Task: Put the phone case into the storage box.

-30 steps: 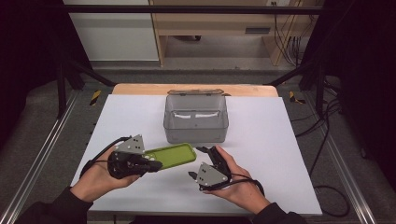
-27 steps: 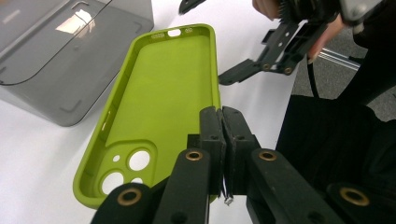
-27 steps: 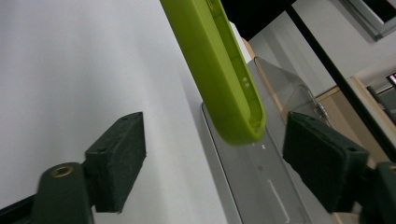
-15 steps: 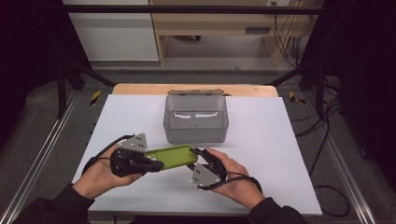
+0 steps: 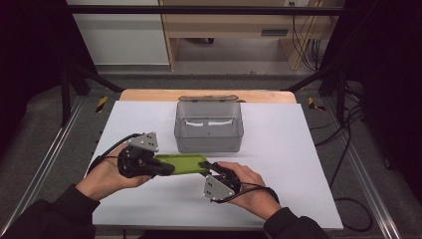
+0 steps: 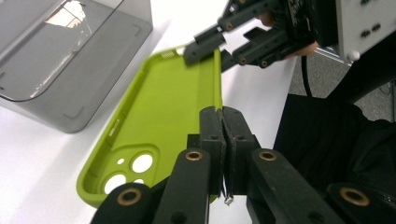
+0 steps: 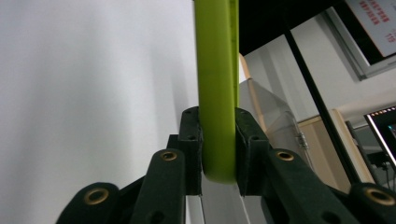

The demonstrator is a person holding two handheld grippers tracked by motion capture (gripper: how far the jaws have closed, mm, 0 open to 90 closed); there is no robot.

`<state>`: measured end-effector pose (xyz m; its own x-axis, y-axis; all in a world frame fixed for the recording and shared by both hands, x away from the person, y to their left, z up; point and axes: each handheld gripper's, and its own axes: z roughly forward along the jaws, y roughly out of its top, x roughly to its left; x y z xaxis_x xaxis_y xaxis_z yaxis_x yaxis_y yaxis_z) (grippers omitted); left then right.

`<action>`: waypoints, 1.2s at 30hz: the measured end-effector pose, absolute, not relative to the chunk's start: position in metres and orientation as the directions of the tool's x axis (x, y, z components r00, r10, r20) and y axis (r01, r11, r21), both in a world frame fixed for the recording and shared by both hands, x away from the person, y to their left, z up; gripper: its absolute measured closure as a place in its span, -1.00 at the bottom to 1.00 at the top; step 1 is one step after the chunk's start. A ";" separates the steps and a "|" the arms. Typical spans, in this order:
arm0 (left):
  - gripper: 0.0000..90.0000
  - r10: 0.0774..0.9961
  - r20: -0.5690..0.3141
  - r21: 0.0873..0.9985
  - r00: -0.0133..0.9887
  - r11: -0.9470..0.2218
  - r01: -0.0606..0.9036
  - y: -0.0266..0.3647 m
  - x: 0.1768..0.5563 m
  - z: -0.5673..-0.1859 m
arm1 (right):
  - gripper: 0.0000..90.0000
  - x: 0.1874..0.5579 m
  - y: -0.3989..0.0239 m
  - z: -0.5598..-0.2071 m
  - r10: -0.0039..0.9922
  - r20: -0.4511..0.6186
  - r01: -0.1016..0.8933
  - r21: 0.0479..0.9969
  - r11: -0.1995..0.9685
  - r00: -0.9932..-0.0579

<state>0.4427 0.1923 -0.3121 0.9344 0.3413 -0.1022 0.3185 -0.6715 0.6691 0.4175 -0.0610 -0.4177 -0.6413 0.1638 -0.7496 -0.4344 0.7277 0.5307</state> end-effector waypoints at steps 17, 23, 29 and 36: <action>0.42 0.399 -0.046 0.754 0.916 -0.587 0.293 0.193 0.453 -0.304 | 0.72 0.426 -0.060 -0.423 0.207 -0.693 -0.350 0.570 0.744 -0.690; -0.40 0.583 -0.012 0.877 0.812 -0.384 0.288 0.203 0.449 -0.286 | 0.72 0.430 -0.061 -0.418 0.370 -0.589 -0.198 0.683 0.703 -0.718; -0.73 0.697 0.019 0.930 0.717 -0.276 0.244 0.200 0.439 -0.290 | 0.72 0.426 -0.057 -0.417 0.468 -0.519 -0.115 0.748 0.654 -0.715; -0.85 0.802 0.001 0.957 0.598 -0.175 0.232 0.197 0.432 -0.299 | 0.72 0.429 -0.055 -0.421 0.602 -0.381 -0.001 0.845 0.534 -0.701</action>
<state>0.4322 0.1966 -0.2988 0.5978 0.8016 0.0011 0.2322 -0.1746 0.9569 0.4291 -0.0555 -0.4206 -0.7015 0.6023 -0.3810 -0.0007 0.5341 0.8454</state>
